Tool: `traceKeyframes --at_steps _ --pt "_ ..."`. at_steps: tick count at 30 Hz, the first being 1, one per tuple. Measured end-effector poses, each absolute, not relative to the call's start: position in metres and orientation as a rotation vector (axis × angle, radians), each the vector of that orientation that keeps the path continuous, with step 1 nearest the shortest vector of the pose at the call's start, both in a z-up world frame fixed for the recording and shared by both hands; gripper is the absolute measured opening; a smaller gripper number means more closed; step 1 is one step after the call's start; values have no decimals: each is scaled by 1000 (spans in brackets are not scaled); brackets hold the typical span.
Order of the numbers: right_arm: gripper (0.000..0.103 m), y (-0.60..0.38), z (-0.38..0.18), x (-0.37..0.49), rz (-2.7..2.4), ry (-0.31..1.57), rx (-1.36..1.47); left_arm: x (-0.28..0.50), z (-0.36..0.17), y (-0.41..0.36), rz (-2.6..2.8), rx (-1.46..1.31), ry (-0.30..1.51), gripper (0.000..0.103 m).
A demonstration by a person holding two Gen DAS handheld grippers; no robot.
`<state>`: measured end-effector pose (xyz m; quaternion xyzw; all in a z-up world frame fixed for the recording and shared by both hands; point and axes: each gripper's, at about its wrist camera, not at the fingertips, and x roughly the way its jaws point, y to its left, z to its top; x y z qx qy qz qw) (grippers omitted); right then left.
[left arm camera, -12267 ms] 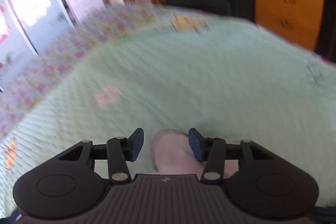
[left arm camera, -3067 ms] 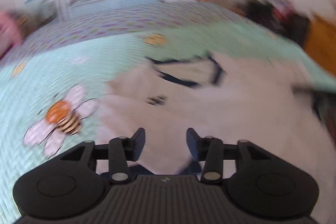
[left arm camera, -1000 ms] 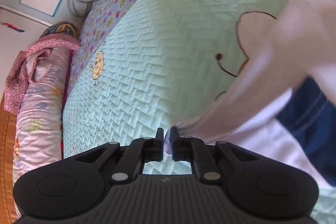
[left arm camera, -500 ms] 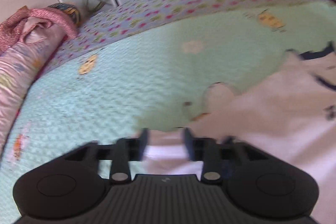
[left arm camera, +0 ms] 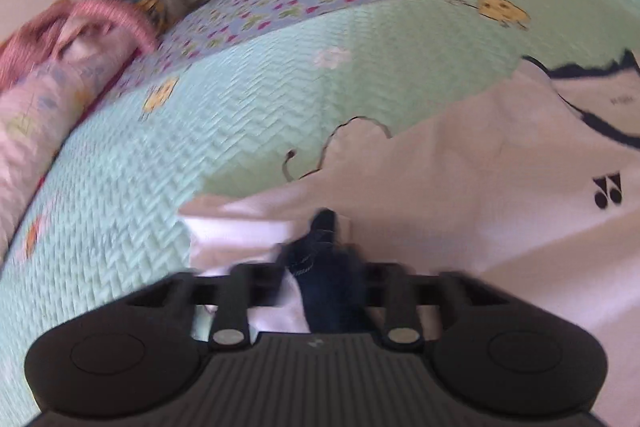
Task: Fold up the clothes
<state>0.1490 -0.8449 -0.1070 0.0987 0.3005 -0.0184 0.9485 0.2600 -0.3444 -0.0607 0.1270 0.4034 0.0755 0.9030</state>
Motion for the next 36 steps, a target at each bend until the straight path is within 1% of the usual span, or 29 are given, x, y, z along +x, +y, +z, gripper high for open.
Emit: traceKeyframes --at_steps 4,5,7,8,9,10,11,12,16,20,21,22,25,27,30,33,36 --pt "100 -845 -107 149 -37 611 202 225 -50 -308 266 126 775 5" --pt "100 -845 -107 149 -37 611 202 215 -47 -299 295 93 757 9" --pt "100 -846 -106 149 -36 611 204 195 -49 -273 403 -5 785 22" --pt "100 -846 -106 149 -36 611 205 185 -52 -258 469 -62 814 25" --pt "100 -846 -106 149 -36 611 206 177 -56 -243 523 -122 855 40" --pt "100 -846 -106 149 -35 610 207 170 -62 -229 548 -182 898 50" --pt "100 -846 -106 149 -35 610 209 161 -64 -218 556 -235 897 53" --pt "100 -846 -106 149 -35 610 209 154 -64 -209 576 -267 895 54" --pt "100 -846 -106 148 -35 610 206 157 -48 -208 677 -151 847 53" --pt "100 -845 -107 149 -38 612 199 195 -28 -224 449 -109 739 54" --pt "100 -845 -107 149 -39 613 196 211 -26 -226 388 -95 721 58" --pt "100 -844 -107 149 -40 613 194 227 -25 -229 346 -77 712 65" --pt "100 -844 -107 149 -41 614 189 272 -32 -238 329 -9 747 67" --pt "100 -843 -107 149 -43 615 184 288 -41 -230 336 -15 777 67" --pt "100 -843 -107 150 -45 616 180 287 -50 -208 386 -130 773 67" --pt "101 -842 -107 150 -47 617 175 279 -56 -183 371 -331 735 65" --pt "101 -841 -107 150 -50 619 167 280 -60 -177 306 -438 698 64"
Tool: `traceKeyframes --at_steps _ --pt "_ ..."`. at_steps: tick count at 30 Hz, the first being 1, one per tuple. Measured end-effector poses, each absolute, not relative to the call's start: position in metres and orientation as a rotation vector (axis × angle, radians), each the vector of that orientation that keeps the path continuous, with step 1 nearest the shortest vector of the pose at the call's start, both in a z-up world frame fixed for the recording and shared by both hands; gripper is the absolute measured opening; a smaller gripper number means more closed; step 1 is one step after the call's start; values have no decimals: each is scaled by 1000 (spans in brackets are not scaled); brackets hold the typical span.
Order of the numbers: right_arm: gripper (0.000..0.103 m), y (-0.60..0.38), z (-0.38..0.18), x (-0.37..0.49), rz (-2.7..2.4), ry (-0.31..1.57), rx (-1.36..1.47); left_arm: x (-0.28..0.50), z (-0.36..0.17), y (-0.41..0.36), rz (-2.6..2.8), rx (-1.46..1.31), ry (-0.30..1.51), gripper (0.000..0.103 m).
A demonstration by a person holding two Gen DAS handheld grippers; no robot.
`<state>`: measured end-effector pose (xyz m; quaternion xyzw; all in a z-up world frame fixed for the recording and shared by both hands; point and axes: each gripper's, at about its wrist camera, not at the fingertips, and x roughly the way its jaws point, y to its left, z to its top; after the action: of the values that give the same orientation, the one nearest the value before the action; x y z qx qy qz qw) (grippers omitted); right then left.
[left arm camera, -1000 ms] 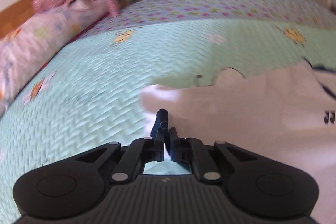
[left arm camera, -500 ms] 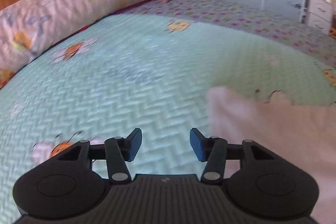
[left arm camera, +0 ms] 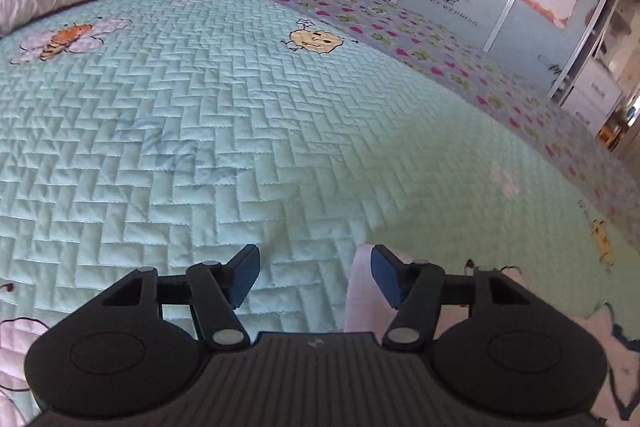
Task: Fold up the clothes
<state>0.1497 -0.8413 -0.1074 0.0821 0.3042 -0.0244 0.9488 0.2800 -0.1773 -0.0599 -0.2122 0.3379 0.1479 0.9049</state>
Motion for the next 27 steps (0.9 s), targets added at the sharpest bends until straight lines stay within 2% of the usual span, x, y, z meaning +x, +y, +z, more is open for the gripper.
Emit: traceKeyframes --at_steps 5,12,18,20,23,24,25,27 --pt "101 -842 -108 151 -50 620 164 298 -68 -188 256 -333 723 63" --pt "102 -842 -108 152 -47 621 164 294 -75 -187 207 -358 692 63" --pt "102 -840 -108 151 -49 623 159 300 -78 -205 218 -225 732 63" --pt "102 -840 -108 151 -48 623 159 303 -77 -211 214 -203 743 57" --pt "103 -840 -108 151 -47 623 160 308 -77 -220 205 -168 758 29" --pt "103 -840 -108 151 -46 622 161 309 -76 -225 196 -149 765 15" --pt "103 -840 -108 151 -46 622 162 310 -75 -230 197 -123 769 7" --pt "103 -840 -108 151 -45 622 163 313 -72 -241 198 -71 777 3"
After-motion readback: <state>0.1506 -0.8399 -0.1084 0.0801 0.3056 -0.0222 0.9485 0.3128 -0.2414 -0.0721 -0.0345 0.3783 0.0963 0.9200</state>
